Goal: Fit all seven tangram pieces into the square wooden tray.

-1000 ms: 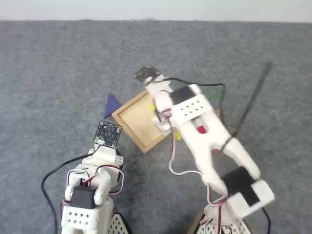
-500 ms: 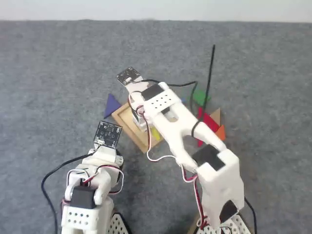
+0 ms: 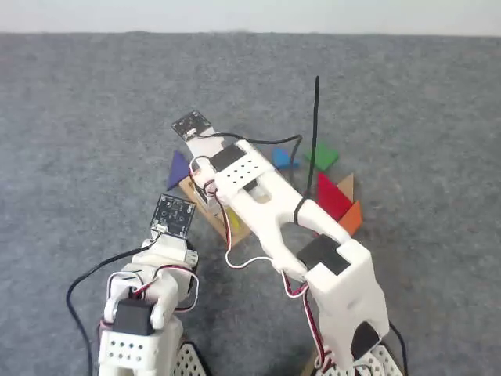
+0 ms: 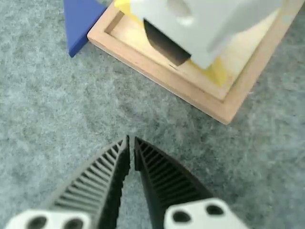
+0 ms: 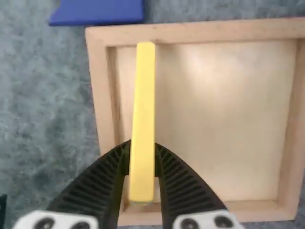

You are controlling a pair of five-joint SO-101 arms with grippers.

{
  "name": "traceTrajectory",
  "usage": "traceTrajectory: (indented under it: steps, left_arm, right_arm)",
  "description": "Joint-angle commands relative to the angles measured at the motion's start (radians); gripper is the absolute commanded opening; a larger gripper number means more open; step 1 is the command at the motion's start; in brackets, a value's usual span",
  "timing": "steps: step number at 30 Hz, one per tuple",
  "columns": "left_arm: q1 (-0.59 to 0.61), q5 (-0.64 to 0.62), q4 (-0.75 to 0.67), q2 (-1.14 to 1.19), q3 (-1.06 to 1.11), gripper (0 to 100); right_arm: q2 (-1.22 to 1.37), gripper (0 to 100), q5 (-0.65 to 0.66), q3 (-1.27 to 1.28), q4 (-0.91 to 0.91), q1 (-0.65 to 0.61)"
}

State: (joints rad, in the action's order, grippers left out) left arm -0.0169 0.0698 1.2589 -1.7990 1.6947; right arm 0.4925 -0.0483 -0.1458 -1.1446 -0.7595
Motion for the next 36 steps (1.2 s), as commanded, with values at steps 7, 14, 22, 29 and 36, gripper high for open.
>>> traceTrajectory:
  steps: [7,14,22,29,36]
  left_arm:
    - [0.000,0.002,0.002,-0.017,-0.010,2]
    - [0.000,0.002,0.002,-0.017,-0.010,2]
    - [0.000,0.002,0.002,-0.017,-0.010,2]
    - [0.000,0.002,0.002,-0.017,-0.010,2]
    - [0.000,0.002,0.002,-0.017,-0.010,2]
  right_arm:
    - [0.041,0.6,-0.006,-0.060,0.024,-0.015]
    - [0.024,15.6,-0.002,-0.060,-0.012,-0.021]
    - [-0.065,20.5,0.055,-0.060,-0.016,0.051]
    - [-0.054,20.5,0.114,-0.060,-0.001,0.140]
    - [-0.058,20.5,0.157,-0.094,0.022,0.182]
